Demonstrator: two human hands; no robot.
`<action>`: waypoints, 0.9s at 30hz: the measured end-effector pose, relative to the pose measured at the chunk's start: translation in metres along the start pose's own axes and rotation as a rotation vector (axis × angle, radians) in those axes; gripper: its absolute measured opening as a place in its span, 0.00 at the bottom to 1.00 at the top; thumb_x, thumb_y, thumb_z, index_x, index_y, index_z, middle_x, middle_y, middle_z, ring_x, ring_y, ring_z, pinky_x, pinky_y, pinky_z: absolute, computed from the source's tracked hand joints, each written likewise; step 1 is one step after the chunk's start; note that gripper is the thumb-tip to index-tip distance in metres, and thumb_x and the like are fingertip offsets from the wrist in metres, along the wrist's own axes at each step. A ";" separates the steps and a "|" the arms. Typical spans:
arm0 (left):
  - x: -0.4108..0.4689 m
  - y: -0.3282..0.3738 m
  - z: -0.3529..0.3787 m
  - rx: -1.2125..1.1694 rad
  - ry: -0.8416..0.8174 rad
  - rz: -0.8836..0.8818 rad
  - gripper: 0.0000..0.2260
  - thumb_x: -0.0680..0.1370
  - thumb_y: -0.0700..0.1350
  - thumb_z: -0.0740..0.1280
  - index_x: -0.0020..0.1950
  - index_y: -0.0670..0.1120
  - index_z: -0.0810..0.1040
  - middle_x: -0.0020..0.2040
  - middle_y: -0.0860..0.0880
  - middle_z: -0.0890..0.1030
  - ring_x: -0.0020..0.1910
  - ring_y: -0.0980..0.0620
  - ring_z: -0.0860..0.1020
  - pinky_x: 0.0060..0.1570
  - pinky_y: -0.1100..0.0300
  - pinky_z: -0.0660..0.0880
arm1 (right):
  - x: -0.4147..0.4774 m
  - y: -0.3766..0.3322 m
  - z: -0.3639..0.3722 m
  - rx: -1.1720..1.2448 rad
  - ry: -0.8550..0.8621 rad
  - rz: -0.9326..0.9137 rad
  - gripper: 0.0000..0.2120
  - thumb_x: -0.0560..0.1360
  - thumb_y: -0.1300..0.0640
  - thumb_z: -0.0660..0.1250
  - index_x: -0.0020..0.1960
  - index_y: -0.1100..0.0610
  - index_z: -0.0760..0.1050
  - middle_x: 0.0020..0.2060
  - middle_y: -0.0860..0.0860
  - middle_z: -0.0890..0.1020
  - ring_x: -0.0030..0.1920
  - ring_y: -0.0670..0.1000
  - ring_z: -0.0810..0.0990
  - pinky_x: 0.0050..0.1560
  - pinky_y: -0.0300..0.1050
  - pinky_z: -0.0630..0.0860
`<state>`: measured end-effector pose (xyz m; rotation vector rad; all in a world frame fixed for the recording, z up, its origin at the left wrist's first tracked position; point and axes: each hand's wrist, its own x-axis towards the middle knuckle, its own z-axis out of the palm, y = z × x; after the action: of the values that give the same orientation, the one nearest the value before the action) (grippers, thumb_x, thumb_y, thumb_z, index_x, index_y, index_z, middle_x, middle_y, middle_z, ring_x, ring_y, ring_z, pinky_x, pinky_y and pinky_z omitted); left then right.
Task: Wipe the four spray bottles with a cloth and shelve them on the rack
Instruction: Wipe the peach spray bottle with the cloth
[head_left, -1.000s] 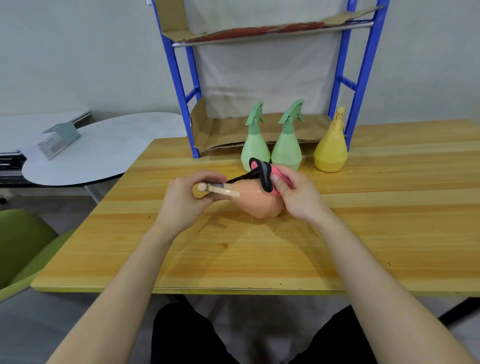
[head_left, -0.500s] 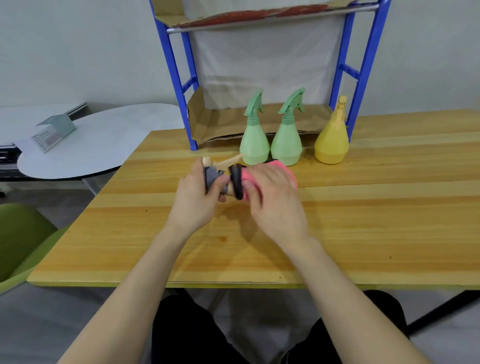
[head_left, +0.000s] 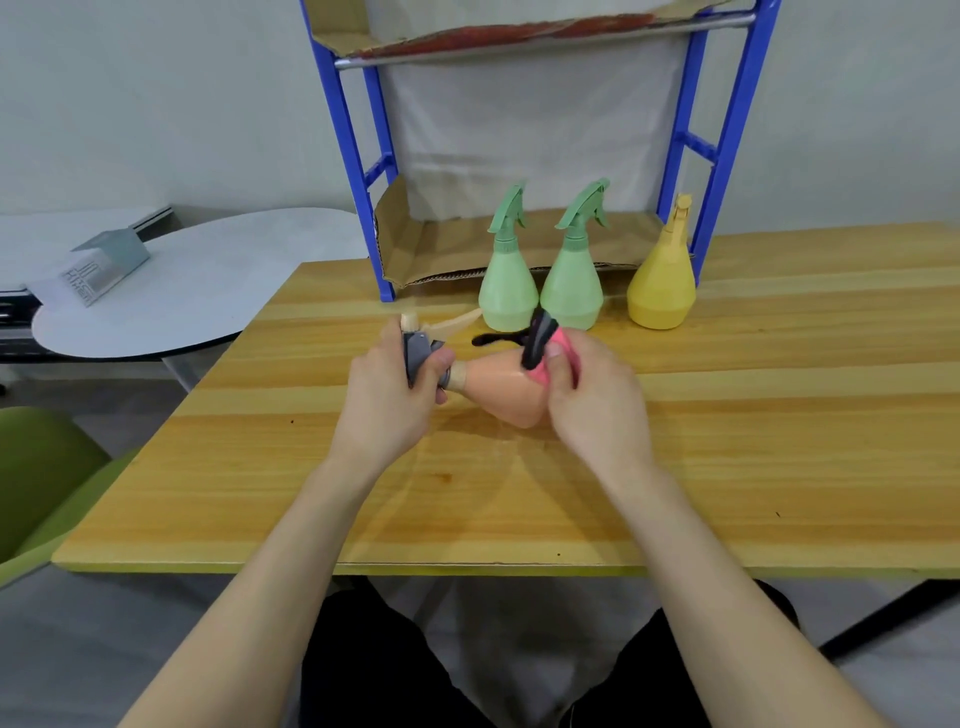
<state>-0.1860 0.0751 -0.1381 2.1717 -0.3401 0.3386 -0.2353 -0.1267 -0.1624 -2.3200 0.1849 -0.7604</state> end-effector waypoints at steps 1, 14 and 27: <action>0.001 0.001 0.001 0.008 -0.001 -0.008 0.09 0.85 0.47 0.70 0.56 0.43 0.74 0.40 0.49 0.86 0.33 0.63 0.85 0.32 0.72 0.74 | -0.005 -0.006 0.003 -0.039 0.016 -0.117 0.08 0.86 0.54 0.62 0.59 0.51 0.80 0.52 0.46 0.82 0.54 0.52 0.80 0.53 0.44 0.76; 0.023 -0.016 -0.001 -0.132 -0.124 -0.340 0.13 0.85 0.49 0.69 0.50 0.40 0.80 0.36 0.38 0.87 0.33 0.44 0.84 0.47 0.49 0.82 | -0.021 0.011 0.005 0.098 -0.011 -0.160 0.18 0.84 0.56 0.69 0.73 0.51 0.80 0.68 0.47 0.82 0.69 0.48 0.79 0.74 0.48 0.74; 0.024 -0.021 0.001 -0.135 -0.152 -0.374 0.31 0.84 0.50 0.71 0.81 0.45 0.59 0.62 0.40 0.83 0.44 0.41 0.88 0.48 0.46 0.86 | -0.004 0.015 -0.011 0.206 -0.069 0.130 0.17 0.85 0.50 0.66 0.74 0.46 0.78 0.58 0.40 0.83 0.55 0.44 0.80 0.56 0.41 0.76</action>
<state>-0.1566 0.0835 -0.1456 2.0783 -0.0342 -0.0573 -0.2437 -0.1430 -0.1678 -2.1130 0.2140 -0.6044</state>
